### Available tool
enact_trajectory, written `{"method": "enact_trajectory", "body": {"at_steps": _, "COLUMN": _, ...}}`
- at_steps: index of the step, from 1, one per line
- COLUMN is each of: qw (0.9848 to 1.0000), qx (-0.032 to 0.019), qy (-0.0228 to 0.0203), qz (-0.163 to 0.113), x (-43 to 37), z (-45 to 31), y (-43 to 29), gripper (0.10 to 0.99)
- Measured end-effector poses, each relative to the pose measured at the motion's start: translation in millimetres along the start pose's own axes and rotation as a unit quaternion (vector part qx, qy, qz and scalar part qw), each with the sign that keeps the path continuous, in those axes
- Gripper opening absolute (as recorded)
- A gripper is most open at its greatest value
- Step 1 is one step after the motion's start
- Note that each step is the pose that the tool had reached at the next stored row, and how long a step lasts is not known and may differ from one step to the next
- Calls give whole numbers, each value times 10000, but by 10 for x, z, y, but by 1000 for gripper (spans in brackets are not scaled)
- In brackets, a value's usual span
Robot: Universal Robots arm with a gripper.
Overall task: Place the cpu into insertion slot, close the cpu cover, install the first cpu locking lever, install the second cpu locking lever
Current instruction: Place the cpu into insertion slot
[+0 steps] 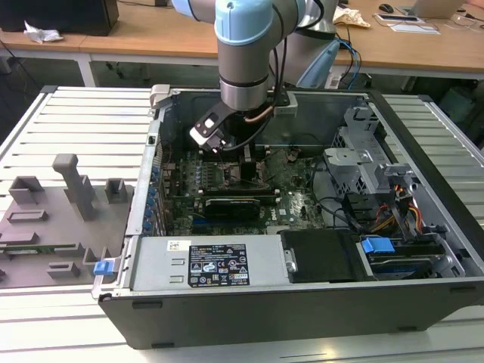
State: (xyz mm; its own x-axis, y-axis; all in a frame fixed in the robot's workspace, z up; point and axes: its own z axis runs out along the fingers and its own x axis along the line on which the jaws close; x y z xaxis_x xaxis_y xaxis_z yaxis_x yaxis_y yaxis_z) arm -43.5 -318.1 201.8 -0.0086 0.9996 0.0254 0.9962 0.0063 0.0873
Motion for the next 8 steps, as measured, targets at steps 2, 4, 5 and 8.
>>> {"method": "enact_trajectory", "body": {"at_steps": 2, "qw": 10000, "qx": 0, "qy": 0, "qz": 0, "x": 1, "z": -22, "y": 2, "gripper": 612}}
{"method": "enact_trajectory", "body": {"at_steps": 4, "qw": 10000, "qx": 0, "qy": 0, "qz": 0, "x": 1, "z": -55, "y": 5, "gripper": 612}}
{"method": "enact_trajectory", "body": {"at_steps": 5, "qw": 10000, "qx": 0, "qy": 0, "qz": 0, "x": 2, "z": -75, "y": 7, "gripper": 612}}
{"method": "enact_trajectory", "body": {"at_steps": 8, "qw": 10000, "qx": 0, "qy": 0, "qz": 0, "x": 3, "z": -122, "y": 11, "gripper": 612}}
